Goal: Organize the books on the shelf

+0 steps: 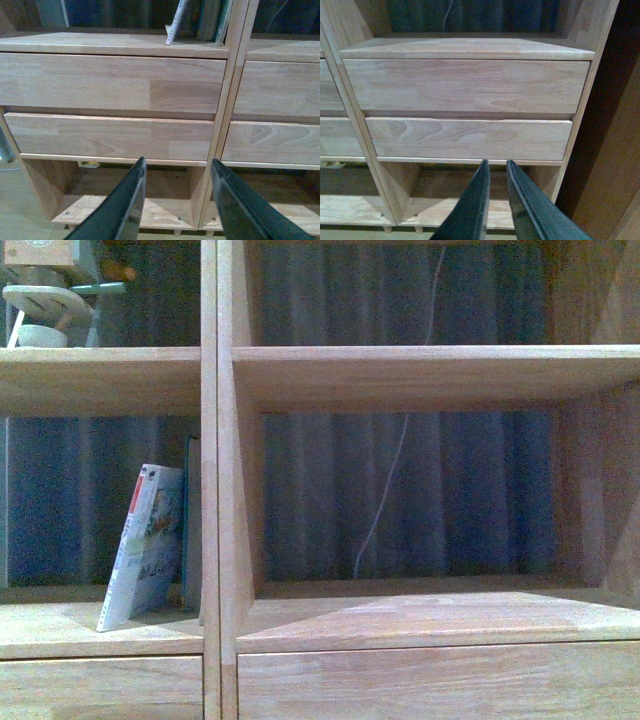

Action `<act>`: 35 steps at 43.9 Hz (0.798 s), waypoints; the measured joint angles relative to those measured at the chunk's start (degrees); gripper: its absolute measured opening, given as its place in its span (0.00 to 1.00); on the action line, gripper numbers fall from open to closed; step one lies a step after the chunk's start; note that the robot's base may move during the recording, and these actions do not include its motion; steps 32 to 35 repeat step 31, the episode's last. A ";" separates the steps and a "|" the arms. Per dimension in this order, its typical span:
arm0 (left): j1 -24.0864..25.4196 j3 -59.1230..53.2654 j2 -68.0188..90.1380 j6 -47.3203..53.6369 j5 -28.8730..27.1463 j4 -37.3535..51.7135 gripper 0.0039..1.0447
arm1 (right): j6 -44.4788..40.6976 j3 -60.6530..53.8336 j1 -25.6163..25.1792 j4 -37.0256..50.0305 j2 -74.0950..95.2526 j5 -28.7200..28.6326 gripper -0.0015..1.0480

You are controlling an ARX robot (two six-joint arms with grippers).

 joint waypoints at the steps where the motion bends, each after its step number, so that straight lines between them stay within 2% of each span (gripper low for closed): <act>1: 0.00 0.00 0.00 0.00 0.00 0.00 0.55 | 0.00 0.00 0.00 0.00 0.00 0.00 0.44; 11: 0.00 0.00 0.00 0.02 0.00 0.00 0.93 | 0.00 0.00 0.00 0.00 0.00 0.00 0.81; 15: 0.00 0.00 0.00 0.13 0.00 0.00 0.93 | 0.02 0.00 0.00 0.00 0.00 -0.02 0.94; 35: 0.00 0.00 0.00 0.15 0.00 0.02 0.93 | 0.00 0.00 0.00 0.00 0.00 0.00 0.93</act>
